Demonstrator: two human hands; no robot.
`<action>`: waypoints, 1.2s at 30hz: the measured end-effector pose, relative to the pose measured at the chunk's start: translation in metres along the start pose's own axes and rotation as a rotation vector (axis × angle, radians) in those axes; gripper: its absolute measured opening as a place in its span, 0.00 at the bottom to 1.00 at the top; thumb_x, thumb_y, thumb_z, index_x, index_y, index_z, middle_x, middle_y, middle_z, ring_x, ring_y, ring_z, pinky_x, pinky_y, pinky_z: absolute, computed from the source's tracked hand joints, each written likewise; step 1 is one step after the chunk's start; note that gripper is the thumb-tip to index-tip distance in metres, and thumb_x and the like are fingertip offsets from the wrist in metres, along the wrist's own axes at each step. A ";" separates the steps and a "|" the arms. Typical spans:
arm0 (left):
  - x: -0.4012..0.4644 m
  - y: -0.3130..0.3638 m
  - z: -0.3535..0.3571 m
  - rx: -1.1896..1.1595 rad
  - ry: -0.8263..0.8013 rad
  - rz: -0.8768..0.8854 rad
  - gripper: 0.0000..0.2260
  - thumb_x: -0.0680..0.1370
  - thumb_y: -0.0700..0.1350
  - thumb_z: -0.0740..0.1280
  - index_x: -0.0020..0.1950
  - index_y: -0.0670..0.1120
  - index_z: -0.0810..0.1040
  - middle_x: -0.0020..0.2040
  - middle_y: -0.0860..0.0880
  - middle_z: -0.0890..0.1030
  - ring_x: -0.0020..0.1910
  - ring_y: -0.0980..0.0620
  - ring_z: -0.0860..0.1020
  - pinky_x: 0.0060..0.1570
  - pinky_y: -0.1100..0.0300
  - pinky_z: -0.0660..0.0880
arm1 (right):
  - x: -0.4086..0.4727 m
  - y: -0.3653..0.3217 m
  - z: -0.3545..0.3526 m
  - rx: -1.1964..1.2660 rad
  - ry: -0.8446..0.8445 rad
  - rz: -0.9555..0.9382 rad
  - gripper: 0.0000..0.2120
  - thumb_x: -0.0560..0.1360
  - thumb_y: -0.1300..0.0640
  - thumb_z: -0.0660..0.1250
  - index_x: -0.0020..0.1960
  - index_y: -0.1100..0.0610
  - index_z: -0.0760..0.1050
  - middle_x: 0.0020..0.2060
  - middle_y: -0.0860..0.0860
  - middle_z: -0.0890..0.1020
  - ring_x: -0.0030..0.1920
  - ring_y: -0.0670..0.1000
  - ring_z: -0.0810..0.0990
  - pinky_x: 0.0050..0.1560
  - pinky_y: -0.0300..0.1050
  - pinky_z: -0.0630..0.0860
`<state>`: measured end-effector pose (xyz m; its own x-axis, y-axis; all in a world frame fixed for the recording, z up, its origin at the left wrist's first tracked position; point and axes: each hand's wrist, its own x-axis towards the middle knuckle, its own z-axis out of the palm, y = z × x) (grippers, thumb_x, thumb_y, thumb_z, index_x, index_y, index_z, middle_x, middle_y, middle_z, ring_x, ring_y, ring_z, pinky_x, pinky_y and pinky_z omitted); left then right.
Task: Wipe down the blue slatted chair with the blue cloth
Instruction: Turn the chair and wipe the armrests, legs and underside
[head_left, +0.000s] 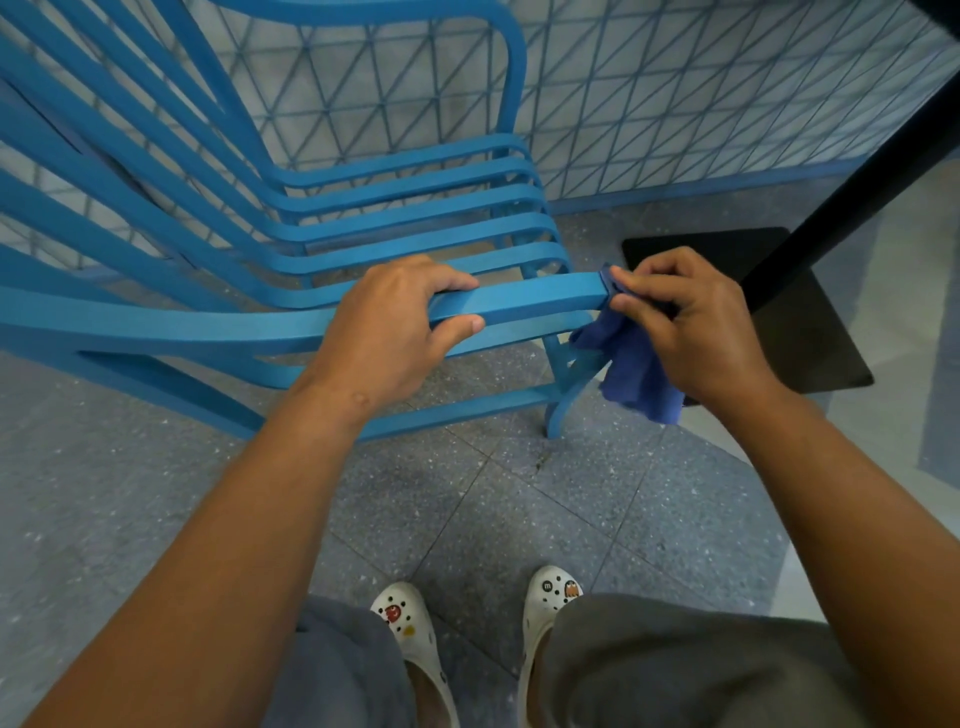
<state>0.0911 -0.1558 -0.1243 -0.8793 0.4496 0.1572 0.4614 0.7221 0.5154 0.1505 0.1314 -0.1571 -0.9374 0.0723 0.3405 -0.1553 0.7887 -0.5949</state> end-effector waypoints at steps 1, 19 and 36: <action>0.000 0.001 0.000 0.001 -0.003 -0.001 0.17 0.77 0.56 0.72 0.64 0.52 0.81 0.58 0.55 0.82 0.58 0.52 0.78 0.61 0.48 0.75 | 0.000 -0.002 0.001 -0.002 0.001 -0.009 0.11 0.77 0.58 0.72 0.60 0.56 0.83 0.49 0.54 0.78 0.49 0.47 0.77 0.53 0.27 0.70; 0.000 0.001 0.004 0.009 0.009 -0.019 0.17 0.76 0.58 0.72 0.63 0.55 0.81 0.57 0.56 0.82 0.57 0.52 0.78 0.59 0.47 0.76 | -0.005 0.014 0.004 0.061 0.021 0.021 0.15 0.77 0.58 0.71 0.63 0.57 0.81 0.50 0.55 0.78 0.50 0.50 0.78 0.54 0.37 0.76; 0.002 0.005 0.005 0.015 0.016 -0.043 0.16 0.76 0.59 0.72 0.62 0.56 0.81 0.56 0.57 0.81 0.56 0.53 0.78 0.57 0.47 0.76 | -0.001 0.018 0.010 -0.025 0.047 -0.109 0.16 0.78 0.56 0.71 0.65 0.57 0.80 0.53 0.55 0.78 0.51 0.51 0.78 0.55 0.42 0.77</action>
<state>0.0925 -0.1486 -0.1259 -0.9002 0.4095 0.1482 0.4244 0.7488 0.5090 0.1455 0.1392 -0.1752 -0.8996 0.0131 0.4364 -0.2473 0.8085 -0.5341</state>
